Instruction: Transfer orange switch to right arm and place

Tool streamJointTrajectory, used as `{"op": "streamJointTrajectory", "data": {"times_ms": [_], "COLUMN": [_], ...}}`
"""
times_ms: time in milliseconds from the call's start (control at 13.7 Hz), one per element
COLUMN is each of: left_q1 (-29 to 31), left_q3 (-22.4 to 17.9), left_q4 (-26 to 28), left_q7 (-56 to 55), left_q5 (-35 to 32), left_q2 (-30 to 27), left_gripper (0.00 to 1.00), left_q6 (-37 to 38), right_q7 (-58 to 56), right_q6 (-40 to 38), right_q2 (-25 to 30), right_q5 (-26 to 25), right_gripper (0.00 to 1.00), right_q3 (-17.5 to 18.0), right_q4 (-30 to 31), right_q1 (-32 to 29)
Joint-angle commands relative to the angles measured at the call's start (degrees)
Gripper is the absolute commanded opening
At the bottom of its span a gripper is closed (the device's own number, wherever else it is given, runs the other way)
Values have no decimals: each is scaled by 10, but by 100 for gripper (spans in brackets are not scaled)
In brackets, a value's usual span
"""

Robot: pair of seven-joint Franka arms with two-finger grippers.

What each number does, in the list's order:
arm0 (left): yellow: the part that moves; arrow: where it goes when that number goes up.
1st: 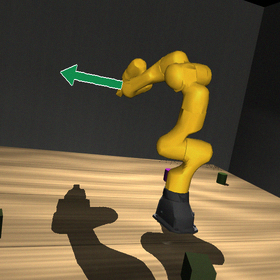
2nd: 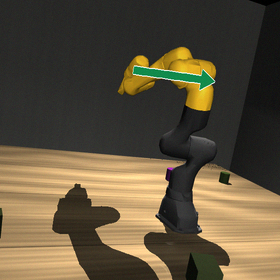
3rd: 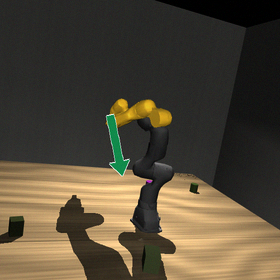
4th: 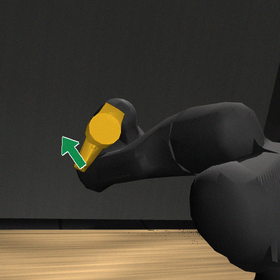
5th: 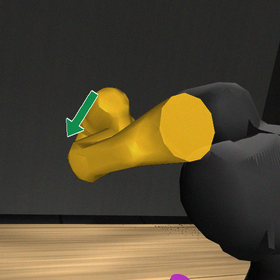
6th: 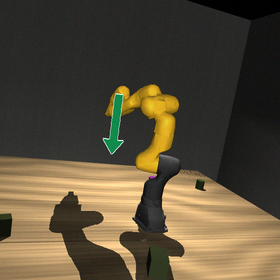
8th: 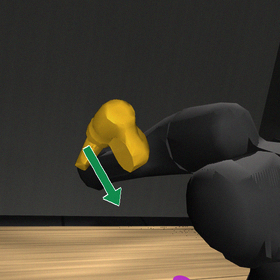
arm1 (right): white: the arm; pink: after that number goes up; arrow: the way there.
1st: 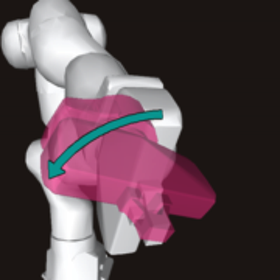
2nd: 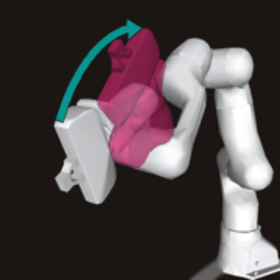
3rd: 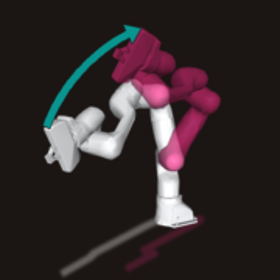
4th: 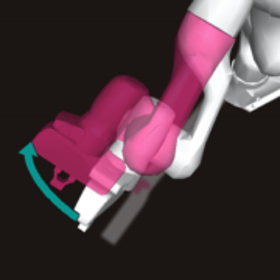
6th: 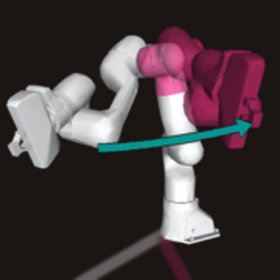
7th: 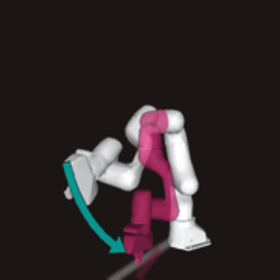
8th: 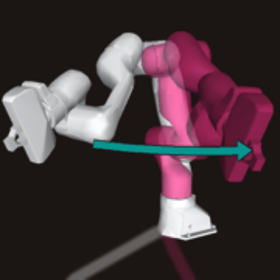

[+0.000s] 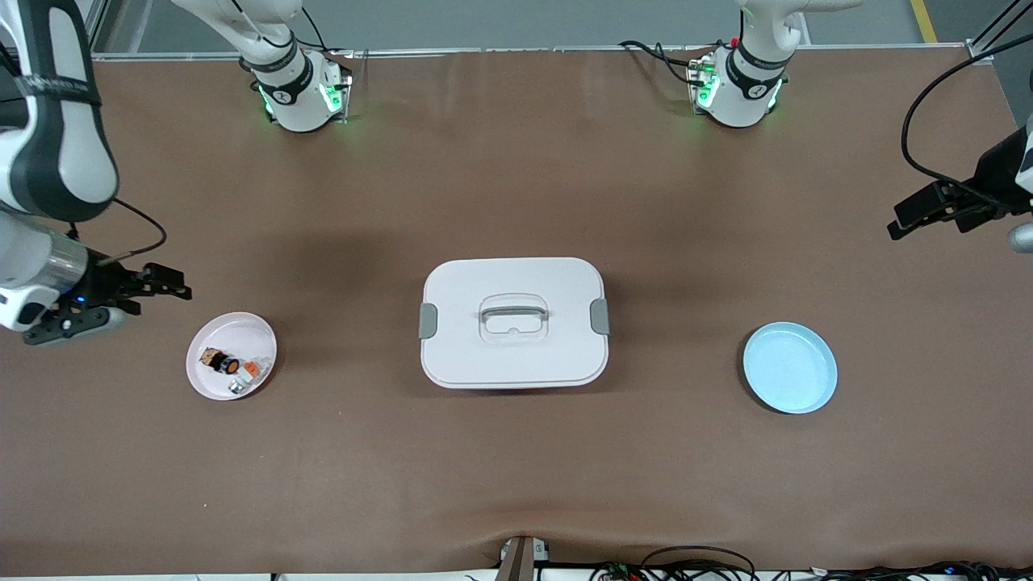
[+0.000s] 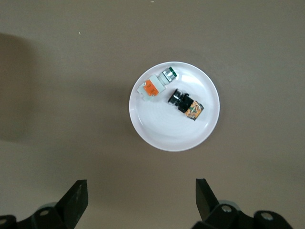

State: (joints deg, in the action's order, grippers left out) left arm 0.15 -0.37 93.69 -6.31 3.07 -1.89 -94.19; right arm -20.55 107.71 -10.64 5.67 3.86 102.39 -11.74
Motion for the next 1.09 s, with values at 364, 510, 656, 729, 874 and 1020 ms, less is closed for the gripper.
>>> {"op": "streamJointTrajectory", "data": {"times_ms": [364, 510, 656, 729, 874, 1020], "left_q1": [12, 14, 12, 10, 11, 11], "left_q3": [12, 10, 11, 12, 12, 12], "left_q4": [65, 48, 40, 39, 26, 12], "left_q7": [32, 33, 31, 31, 31, 31], "left_q5": [-6, -4, -6, -7, -7, -25], "left_q2": [-55, -57, -53, -49, -44, -38], "left_gripper": [100, 100, 100, 100, 100, 100], "left_q6": [-24, -21, -6, -6, 1, 29], "right_q7": [57, 59, 92, 134, 84, 26], "right_q6": [-132, -132, -142, -150, -226, -230], "right_q2": [47, 61, 62, 59, 56, 56], "right_q5": [-15, -15, -15, -15, -11, -16], "right_gripper": [100, 100, 100, 100, 100, 100], "right_q3": [7, 5, -3, -14, -20, -20], "right_q4": [-104, -104, -115, -140, -189, -199], "right_q1": [-11, -15, -19, -20, -19, -11]}}
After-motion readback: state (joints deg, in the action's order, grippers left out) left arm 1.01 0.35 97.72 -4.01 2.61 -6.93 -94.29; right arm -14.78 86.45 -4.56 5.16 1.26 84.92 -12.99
